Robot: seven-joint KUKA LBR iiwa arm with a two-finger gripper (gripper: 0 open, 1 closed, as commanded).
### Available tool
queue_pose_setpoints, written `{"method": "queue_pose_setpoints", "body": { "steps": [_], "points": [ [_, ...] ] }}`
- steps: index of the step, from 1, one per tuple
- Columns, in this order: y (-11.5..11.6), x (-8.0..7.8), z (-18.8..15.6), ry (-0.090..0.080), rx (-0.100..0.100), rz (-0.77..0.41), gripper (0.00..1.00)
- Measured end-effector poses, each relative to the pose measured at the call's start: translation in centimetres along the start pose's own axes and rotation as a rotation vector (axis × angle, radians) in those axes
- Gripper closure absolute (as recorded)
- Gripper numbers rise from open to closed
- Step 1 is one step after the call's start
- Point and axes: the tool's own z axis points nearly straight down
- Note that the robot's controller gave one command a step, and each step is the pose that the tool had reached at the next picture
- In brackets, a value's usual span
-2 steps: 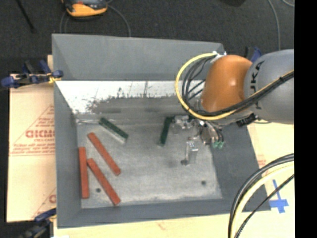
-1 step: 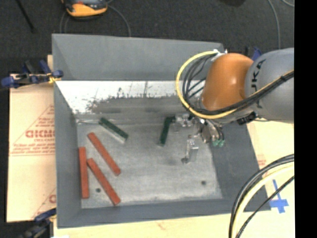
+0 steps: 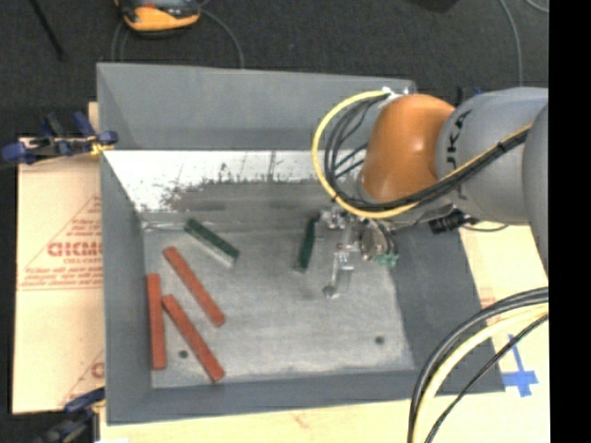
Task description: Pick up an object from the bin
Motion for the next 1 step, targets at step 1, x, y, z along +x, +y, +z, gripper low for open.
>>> {"method": "queue_pose_setpoints", "body": {
  "steps": [1],
  "points": [
    [2.42, -1.48, 2.22, 0.001, -0.006, 0.127, 0.00]
  ]
}}
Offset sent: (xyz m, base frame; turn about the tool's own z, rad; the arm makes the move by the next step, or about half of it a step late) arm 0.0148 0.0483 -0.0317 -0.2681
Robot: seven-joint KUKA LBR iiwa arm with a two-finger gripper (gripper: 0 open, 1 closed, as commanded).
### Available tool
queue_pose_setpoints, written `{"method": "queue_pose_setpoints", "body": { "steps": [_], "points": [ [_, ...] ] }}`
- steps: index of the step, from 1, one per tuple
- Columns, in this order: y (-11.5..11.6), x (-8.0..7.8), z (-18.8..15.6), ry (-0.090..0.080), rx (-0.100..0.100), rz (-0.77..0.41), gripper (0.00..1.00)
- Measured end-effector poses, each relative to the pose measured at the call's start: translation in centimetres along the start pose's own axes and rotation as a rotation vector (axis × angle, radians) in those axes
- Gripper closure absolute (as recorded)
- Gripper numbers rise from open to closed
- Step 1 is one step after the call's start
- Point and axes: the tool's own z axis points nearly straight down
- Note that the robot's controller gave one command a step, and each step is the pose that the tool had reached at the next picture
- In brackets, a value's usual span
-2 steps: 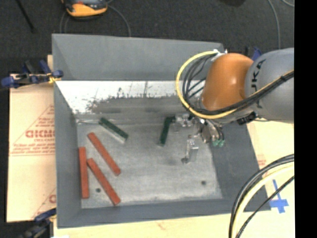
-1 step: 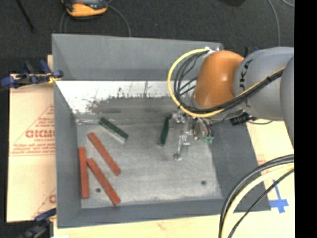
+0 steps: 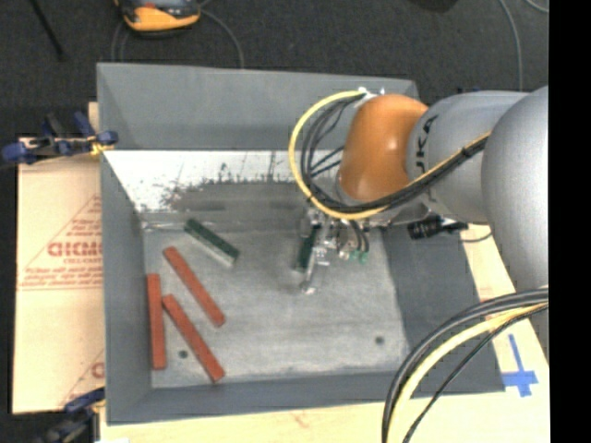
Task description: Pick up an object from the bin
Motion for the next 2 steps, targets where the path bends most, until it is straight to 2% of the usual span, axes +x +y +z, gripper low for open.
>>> {"method": "queue_pose_setpoints", "body": {
  "steps": [1, 2],
  "points": [
    [0.87, 0.13, 0.55, 0.004, 0.005, -0.255, 0.00],
    [1.24, 0.03, 0.70, 0.002, 0.004, -0.328, 0.00]
  ]
}}
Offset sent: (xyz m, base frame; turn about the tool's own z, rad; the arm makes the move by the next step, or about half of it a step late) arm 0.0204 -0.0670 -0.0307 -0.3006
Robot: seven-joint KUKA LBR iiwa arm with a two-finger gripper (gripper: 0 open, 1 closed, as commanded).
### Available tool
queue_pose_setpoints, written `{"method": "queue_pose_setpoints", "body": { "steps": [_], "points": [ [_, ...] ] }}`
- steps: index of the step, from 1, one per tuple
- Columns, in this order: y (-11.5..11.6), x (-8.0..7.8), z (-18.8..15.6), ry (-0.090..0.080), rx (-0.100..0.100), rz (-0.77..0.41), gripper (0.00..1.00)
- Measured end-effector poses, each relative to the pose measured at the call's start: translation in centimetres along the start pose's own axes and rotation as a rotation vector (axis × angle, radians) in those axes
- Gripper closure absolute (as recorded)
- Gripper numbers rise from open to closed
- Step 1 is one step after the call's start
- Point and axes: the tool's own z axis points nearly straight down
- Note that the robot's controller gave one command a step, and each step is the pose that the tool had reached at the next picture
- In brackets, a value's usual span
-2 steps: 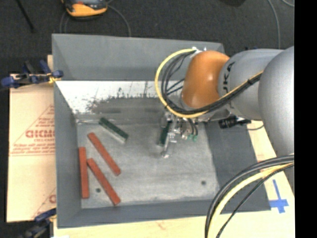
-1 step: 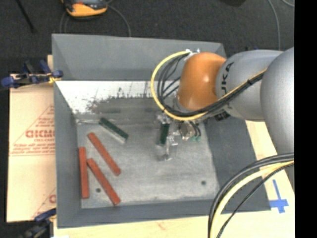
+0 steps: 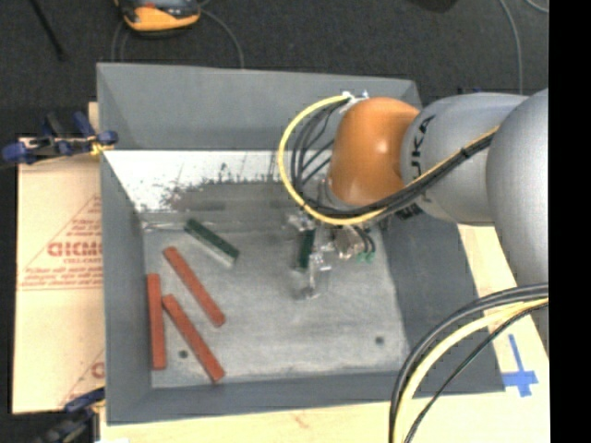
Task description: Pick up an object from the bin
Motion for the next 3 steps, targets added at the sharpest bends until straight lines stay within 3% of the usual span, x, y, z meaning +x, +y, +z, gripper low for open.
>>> {"method": "queue_pose_setpoints", "body": {
  "steps": [1, 2, 3],
  "points": [
    [-2.9, 1.8, 1.0, 0.000, 0.002, -0.064, 0.00],
    [3.1, 3.6, 2.0, -0.008, -0.001, -0.086, 1.00],
    [3.1, 3.6, 2.0, -0.008, -0.001, -0.086, 1.00]
  ]
}}
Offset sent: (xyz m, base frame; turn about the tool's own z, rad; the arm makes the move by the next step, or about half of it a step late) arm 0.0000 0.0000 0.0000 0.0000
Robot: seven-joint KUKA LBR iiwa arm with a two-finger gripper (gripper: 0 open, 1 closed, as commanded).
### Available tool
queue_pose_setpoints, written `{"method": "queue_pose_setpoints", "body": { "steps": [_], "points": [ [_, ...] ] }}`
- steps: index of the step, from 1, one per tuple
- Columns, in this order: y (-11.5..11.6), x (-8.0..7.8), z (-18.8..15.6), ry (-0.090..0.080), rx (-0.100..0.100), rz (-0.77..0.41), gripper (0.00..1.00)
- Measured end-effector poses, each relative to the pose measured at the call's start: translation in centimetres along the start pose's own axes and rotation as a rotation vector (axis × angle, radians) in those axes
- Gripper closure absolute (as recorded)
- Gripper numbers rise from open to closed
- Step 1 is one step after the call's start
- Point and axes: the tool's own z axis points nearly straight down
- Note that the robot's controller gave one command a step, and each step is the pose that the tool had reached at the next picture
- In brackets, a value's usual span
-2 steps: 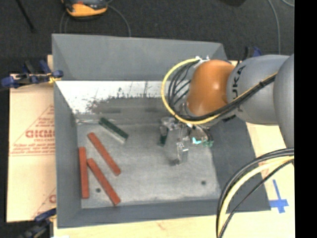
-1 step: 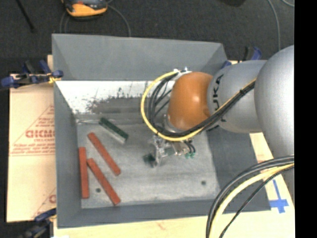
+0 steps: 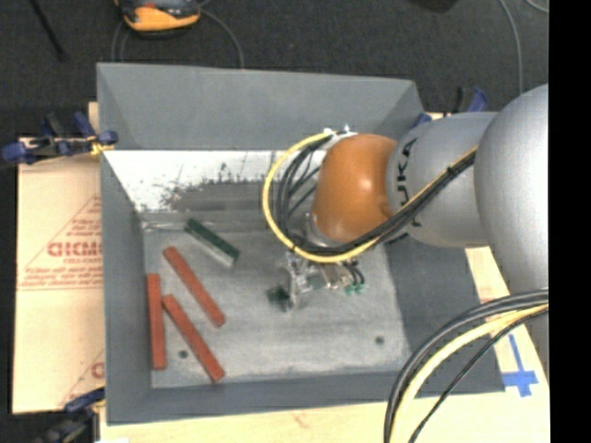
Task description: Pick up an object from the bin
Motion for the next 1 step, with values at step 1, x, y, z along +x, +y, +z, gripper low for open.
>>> {"method": "queue_pose_setpoints", "body": {
  "steps": [1],
  "points": [
    [1.29, 1.29, -13.69, 0.006, 0.000, -0.095, 1.00]
  ]
}}
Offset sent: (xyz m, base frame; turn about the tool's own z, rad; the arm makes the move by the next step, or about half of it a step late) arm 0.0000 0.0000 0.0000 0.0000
